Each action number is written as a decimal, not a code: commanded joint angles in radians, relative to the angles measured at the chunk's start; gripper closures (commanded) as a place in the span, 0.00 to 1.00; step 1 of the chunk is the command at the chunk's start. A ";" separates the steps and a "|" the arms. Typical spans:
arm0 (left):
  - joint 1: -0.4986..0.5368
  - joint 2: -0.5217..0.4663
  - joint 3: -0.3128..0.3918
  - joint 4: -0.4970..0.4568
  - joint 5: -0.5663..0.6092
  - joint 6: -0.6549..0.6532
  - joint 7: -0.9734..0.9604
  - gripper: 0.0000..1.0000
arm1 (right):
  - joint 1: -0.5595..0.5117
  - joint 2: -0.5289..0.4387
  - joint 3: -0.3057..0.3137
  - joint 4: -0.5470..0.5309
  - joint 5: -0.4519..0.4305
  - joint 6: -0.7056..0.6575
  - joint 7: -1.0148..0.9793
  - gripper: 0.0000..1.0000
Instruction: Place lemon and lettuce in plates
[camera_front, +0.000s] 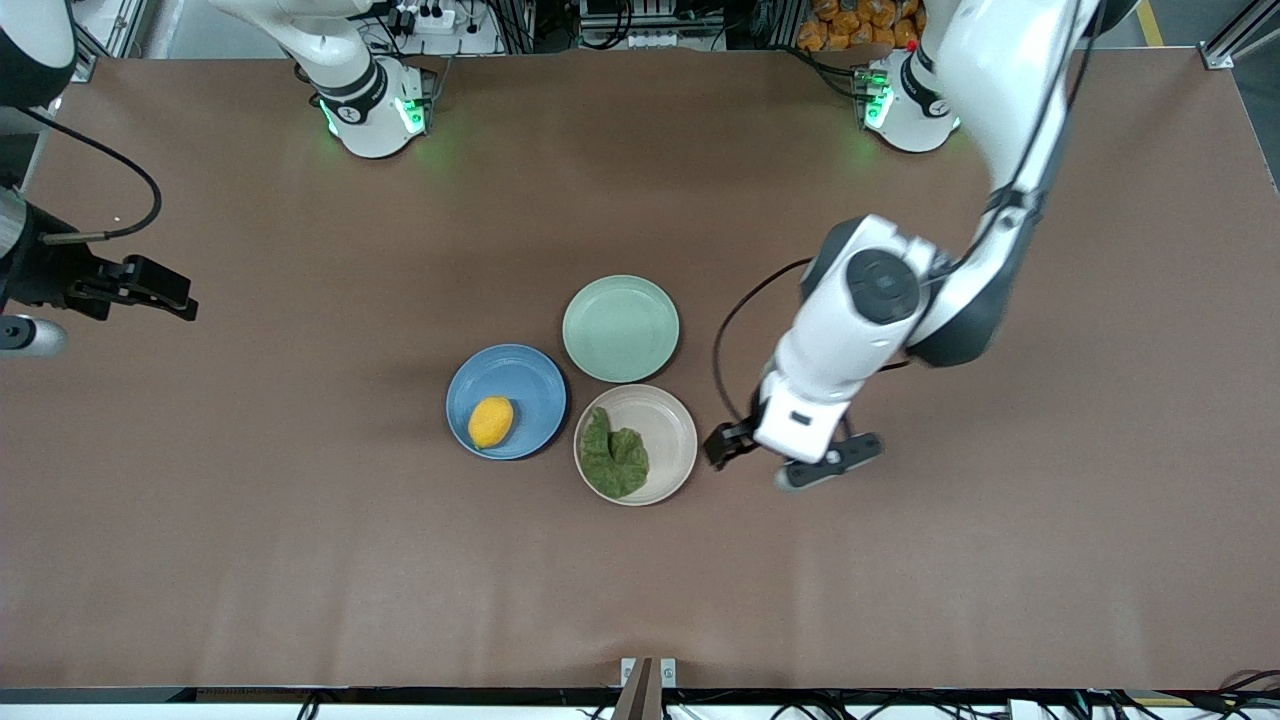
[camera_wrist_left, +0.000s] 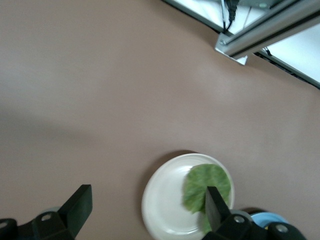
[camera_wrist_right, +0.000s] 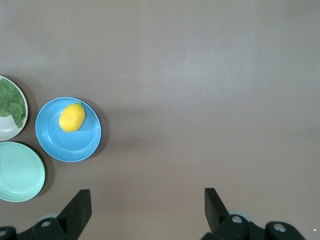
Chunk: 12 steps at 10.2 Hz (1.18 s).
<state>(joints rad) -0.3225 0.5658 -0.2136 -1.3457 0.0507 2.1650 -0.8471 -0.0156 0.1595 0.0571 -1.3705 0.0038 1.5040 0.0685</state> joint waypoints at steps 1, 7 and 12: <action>0.101 -0.148 -0.003 -0.043 0.014 -0.167 0.229 0.00 | -0.001 -0.024 -0.003 -0.007 -0.019 0.001 -0.009 0.00; 0.324 -0.365 -0.009 -0.039 -0.003 -0.506 0.531 0.00 | -0.001 -0.049 -0.007 -0.010 -0.016 0.007 -0.009 0.00; 0.375 -0.455 -0.018 -0.044 -0.014 -0.605 0.534 0.00 | 0.006 -0.073 -0.005 -0.016 -0.016 0.015 -0.009 0.00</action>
<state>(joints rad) 0.0400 0.1623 -0.2150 -1.3535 0.0447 1.5911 -0.3328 -0.0138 0.1167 0.0509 -1.3697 0.0021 1.5137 0.0677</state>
